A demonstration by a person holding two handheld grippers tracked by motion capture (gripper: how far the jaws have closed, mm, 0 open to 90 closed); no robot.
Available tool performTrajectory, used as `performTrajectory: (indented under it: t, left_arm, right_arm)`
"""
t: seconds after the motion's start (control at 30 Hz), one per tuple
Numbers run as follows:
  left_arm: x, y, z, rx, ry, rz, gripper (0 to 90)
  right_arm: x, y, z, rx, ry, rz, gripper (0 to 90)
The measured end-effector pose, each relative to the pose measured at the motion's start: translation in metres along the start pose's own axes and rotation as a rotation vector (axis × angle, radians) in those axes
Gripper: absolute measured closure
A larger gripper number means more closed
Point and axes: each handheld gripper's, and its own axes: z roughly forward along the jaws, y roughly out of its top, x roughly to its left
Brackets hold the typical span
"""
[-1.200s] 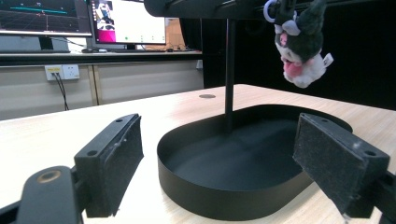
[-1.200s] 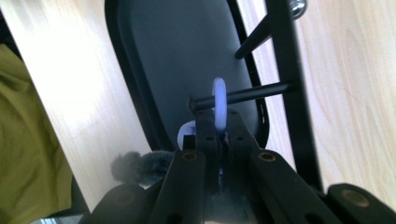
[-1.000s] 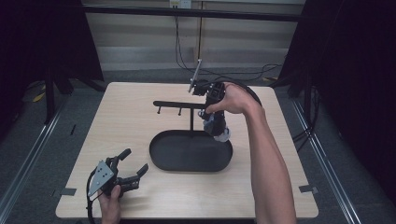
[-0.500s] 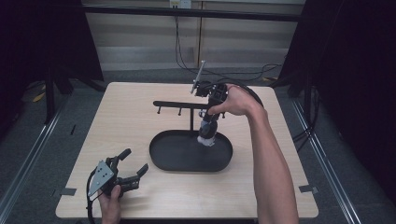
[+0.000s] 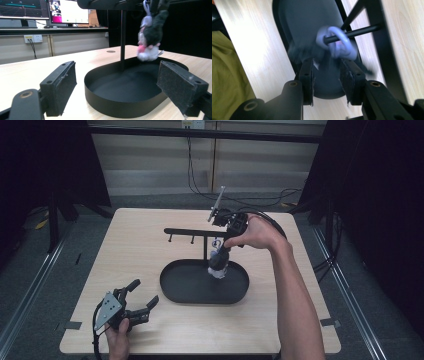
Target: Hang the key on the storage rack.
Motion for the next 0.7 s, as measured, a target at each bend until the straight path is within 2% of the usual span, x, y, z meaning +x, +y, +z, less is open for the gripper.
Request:
performTrajectory:
  t: [0.13,0.2,0.27,0.43,0.5,0.63,0.7]
  left_arm:
    - [0.0,0.0,0.0,-0.002,0.0,-0.003,15.5]
    - [0.0,0.0,0.0,0.002,0.0,0.002,15.5]
    - [0.0,0.0,0.0,0.002,0.0,0.002,15.5]
    - [0.0,0.0,0.0,0.0,0.0,-0.001,15.5]
    - [0.0,0.0,0.0,0.002,0.0,0.002,15.5]
    - [0.0,0.0,0.0,0.0,0.0,-0.001,15.5]
    - [0.0,0.0,0.0,-0.002,0.001,-0.001,15.5]
  right_arm:
    - [0.006,-0.006,-0.001,-0.021,0.007,0.009,57.8]
    - [0.01,-0.009,0.0,-0.046,0.019,0.033,56.1]
    - [0.015,-0.012,0.0,-0.067,0.028,0.023,54.7]
    - [0.022,-0.02,0.001,-0.083,0.023,0.026,52.0]
    - [0.026,-0.022,0.002,-0.088,0.017,0.015,48.2]
    - [0.034,-0.026,0.001,-0.109,0.016,-0.003,46.3]
    - [0.038,-0.027,0.001,-0.118,0.014,0.002,45.3]
